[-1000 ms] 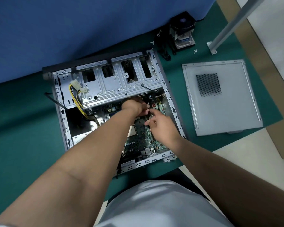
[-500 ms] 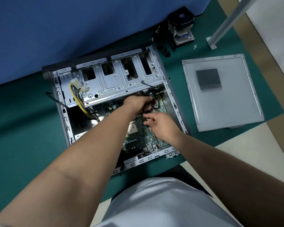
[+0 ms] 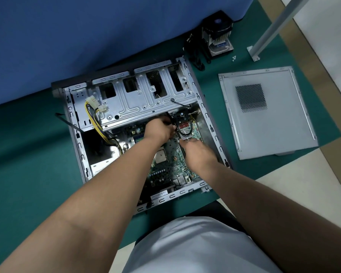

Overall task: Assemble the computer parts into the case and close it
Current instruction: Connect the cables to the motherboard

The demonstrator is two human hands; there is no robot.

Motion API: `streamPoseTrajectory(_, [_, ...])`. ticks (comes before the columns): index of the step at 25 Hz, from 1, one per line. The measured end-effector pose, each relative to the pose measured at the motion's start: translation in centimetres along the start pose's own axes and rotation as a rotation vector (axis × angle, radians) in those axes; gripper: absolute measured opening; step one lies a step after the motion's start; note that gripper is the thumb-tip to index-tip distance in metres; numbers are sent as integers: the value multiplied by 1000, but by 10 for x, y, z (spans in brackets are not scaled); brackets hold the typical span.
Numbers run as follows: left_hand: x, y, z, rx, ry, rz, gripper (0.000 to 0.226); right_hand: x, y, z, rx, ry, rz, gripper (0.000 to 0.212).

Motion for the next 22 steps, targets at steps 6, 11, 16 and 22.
streamPoseTrajectory(6, [2,-7,-10,251,42,-29,33,0,0,-1,-21,22,-14,69])
streamPoseTrajectory(11, [1,-3,-11,241,-21,-78,24,3,5,-3,72,24,33,80])
streamPoseTrajectory(16, [2,1,-8,197,-71,-81,17,3,11,-5,178,66,72,75])
streamPoseTrajectory(22, [9,0,0,182,-241,-85,31,3,7,-4,153,21,40,67])
Point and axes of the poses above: each hand's wrist, its own x-axis towards the middle knuckle, its own y-axis out of the palm, z = x × y, the point moved 9 cm from there along x, towards the middle knuckle, and after that the axes turned 7 degrees about -z, right-handed, at the moved point
